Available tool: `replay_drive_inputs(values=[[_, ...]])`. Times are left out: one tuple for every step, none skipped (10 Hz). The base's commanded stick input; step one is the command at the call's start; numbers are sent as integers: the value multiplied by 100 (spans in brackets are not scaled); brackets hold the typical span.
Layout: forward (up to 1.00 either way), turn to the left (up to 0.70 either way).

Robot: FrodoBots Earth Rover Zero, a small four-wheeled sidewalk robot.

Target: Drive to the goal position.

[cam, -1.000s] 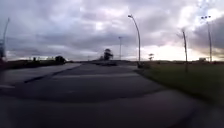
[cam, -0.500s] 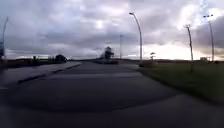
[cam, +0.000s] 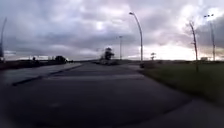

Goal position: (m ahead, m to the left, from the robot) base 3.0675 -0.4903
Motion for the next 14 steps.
replay_drive_inputs(values=[[70, 0], [70, 0], [70, 0], [70, 0], [70, 0], [70, 0], [70, 0], [70, 0], [70, 0], [70, 0], [70, 0], [70, 0], [70, 0], [70, 0]])
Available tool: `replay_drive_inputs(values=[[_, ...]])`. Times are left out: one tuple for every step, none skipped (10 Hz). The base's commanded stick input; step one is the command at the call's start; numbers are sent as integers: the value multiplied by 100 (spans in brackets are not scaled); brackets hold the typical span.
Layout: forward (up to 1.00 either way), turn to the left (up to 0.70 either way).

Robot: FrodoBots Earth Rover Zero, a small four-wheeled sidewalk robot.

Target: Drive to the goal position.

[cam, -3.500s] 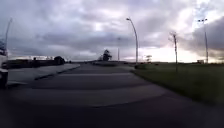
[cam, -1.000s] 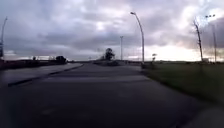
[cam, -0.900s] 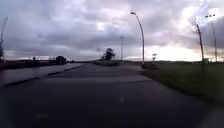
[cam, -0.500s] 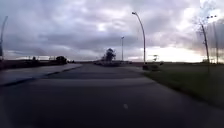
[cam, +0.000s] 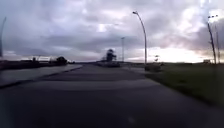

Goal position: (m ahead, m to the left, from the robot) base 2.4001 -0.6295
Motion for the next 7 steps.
replay_drive_inputs(values=[[70, 0], [70, 0], [70, 0], [70, 0], [70, 0], [70, 0], [70, 0]])
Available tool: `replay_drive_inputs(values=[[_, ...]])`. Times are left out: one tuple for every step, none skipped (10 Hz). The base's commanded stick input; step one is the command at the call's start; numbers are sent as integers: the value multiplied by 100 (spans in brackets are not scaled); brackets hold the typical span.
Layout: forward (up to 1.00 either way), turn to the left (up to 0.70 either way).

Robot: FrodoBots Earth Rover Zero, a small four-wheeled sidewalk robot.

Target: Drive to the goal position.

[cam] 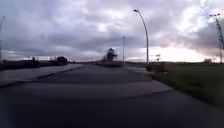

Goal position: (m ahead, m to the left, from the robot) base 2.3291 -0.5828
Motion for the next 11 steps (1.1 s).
replay_drive_inputs(values=[[70, 0], [70, 0], [70, 0], [70, 0], [70, 0], [70, 0], [70, 0], [70, 0], [70, 0], [70, 0], [70, 0]])
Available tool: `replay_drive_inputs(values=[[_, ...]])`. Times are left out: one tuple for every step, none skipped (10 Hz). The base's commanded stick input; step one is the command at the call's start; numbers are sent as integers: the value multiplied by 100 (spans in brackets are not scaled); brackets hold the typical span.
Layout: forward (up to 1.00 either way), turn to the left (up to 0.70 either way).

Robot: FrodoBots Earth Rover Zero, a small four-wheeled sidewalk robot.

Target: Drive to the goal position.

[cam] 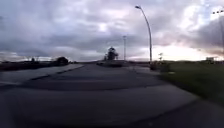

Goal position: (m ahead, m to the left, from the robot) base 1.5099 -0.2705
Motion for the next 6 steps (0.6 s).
replay_drive_inputs(values=[[70, 0], [70, 0], [70, 0], [70, 0], [70, 0], [70, 0]])
